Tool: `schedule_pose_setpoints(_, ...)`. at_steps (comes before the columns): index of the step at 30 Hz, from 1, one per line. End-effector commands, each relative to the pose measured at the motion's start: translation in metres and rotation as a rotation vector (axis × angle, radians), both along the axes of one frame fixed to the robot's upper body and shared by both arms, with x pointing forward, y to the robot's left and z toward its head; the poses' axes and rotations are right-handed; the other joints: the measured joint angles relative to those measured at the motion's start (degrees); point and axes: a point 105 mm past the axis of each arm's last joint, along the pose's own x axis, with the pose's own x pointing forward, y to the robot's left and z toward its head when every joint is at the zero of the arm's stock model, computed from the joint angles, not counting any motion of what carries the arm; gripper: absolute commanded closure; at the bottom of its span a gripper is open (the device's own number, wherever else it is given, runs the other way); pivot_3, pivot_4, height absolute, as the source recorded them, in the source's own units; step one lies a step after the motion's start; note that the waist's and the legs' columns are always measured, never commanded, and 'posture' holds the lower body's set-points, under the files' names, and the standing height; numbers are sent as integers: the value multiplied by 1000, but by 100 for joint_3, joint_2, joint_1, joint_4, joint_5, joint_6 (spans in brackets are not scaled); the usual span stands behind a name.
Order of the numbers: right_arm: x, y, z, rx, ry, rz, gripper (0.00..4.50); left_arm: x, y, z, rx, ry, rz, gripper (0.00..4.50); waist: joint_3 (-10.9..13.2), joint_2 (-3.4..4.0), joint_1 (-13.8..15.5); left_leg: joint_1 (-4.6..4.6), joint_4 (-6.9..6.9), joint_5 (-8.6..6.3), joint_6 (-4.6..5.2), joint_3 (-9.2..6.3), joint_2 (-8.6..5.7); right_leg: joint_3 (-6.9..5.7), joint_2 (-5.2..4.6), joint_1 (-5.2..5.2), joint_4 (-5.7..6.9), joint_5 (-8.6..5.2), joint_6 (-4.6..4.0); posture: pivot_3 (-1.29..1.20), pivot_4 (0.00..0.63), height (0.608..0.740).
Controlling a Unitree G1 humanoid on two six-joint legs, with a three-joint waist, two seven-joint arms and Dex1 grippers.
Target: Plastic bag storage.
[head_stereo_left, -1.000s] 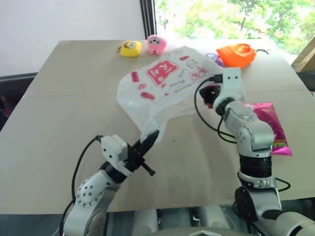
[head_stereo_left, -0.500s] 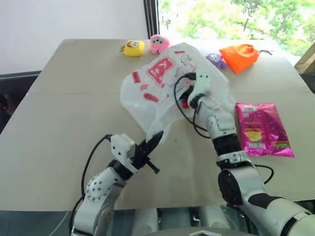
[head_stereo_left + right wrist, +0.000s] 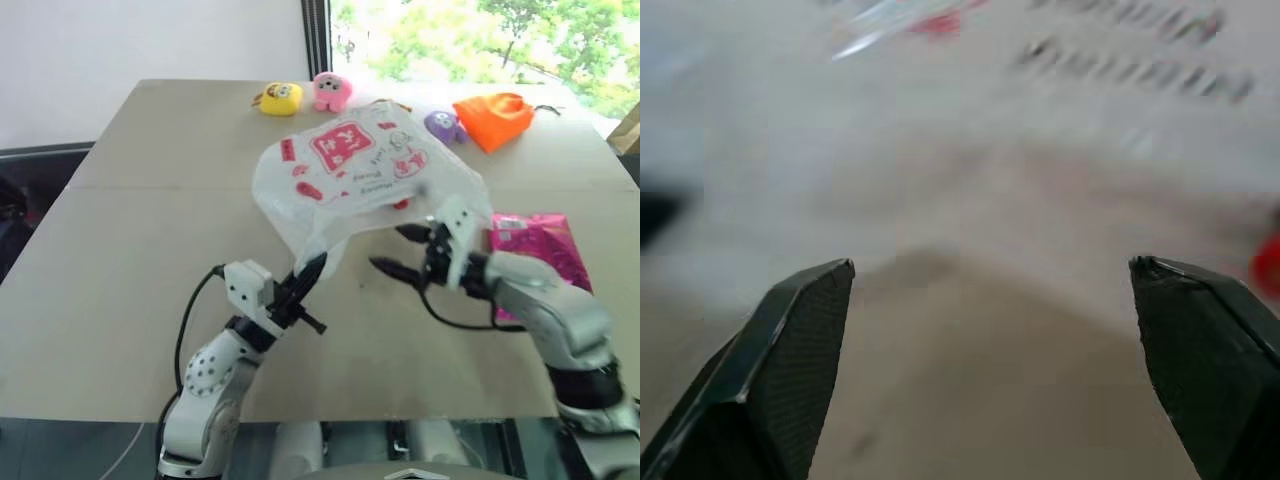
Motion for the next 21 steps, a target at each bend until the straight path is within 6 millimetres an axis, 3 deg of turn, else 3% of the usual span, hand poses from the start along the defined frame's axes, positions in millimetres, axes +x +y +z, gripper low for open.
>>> schedule_pose_setpoints(1,-18,-8,32,33,-131,0,51,0,-6,9,-23,-32,-20,4500,1,-3,-32,9,3,-7,12,-10,-1,9,3,4,4,0,0,0,150,740)
schedule_pose_setpoints(5,-12,-28,41,45,-219,-188,51,3,-9,11,-31,-35,-27,4500,3,-6,0,68,-3,-14,25,-24,0,2,10,63,6,-3,-3,0,150,740)
schedule_pose_setpoints(8,-6,-58,27,-105,-297,-389,51,5,-12,13,-37,-35,-31,4500,0,-11,16,78,-2,-14,25,-23,-1,5,9,74,6,-3,-2,0,150,740)
schedule_pose_setpoints(15,-16,-105,5,-372,-458,-667,51,9,-11,13,-31,-34,-21,4500,0,-11,13,78,-5,0,-1,-23,-5,10,9,78,-5,-3,0,0,150,740)
schedule_pose_setpoints(21,-4,-124,-30,-513,-383,-775,51,10,-12,13,-21,-38,-20,4500,-3,-16,2,97,-2,0,1,-20,-4,15,11,89,-2,-4,1,0,150,740)
